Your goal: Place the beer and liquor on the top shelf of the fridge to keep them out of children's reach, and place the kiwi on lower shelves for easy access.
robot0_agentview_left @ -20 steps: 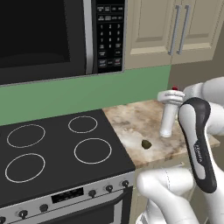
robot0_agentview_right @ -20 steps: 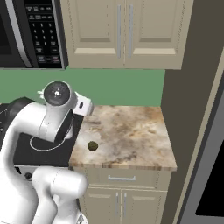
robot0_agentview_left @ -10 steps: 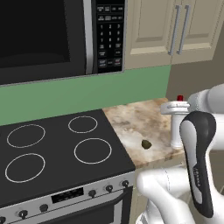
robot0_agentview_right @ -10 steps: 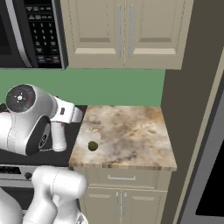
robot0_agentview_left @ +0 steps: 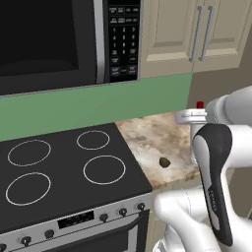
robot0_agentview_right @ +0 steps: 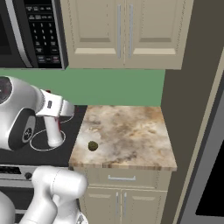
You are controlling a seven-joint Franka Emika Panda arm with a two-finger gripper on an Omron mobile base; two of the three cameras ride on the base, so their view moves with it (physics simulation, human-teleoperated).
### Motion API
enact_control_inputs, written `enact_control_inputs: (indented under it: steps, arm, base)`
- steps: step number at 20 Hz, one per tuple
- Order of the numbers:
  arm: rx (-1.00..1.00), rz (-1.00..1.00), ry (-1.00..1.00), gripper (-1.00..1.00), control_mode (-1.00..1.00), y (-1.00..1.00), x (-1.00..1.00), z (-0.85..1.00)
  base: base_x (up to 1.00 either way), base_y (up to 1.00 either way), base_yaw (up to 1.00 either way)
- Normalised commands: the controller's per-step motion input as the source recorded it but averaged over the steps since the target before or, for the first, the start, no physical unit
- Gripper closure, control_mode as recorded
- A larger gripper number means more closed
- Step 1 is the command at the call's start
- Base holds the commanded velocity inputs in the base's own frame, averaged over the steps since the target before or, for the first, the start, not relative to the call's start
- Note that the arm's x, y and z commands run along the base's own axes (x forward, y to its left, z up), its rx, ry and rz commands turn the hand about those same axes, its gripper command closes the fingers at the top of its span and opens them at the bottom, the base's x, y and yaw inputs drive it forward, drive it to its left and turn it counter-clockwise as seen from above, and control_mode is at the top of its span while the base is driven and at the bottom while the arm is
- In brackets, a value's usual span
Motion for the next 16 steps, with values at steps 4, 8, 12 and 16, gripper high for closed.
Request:
enact_control_inputs:
  steps: [4,8,12,16]
  arm:
    - [0.0,0.0,0.0,1.0,-1.0,0.0,-0.13,0.29]
    - [-0.01,0.0,0.0,1.0,1.0,0.0,-0.13,0.12]
    - [0.0,0.0,0.0,1.0,1.0,0.0,0.0,0.0]
    - [0.0,0.0,0.0,1.0,1.0,0.0,0.0,0.0]
  base:
    - [0.0,0.0,0.0]
    - [-0.22,0.0,0.0]
    - [-0.66,-0.06,-0.11]
    - [-0.51,-0.28,-0.29]
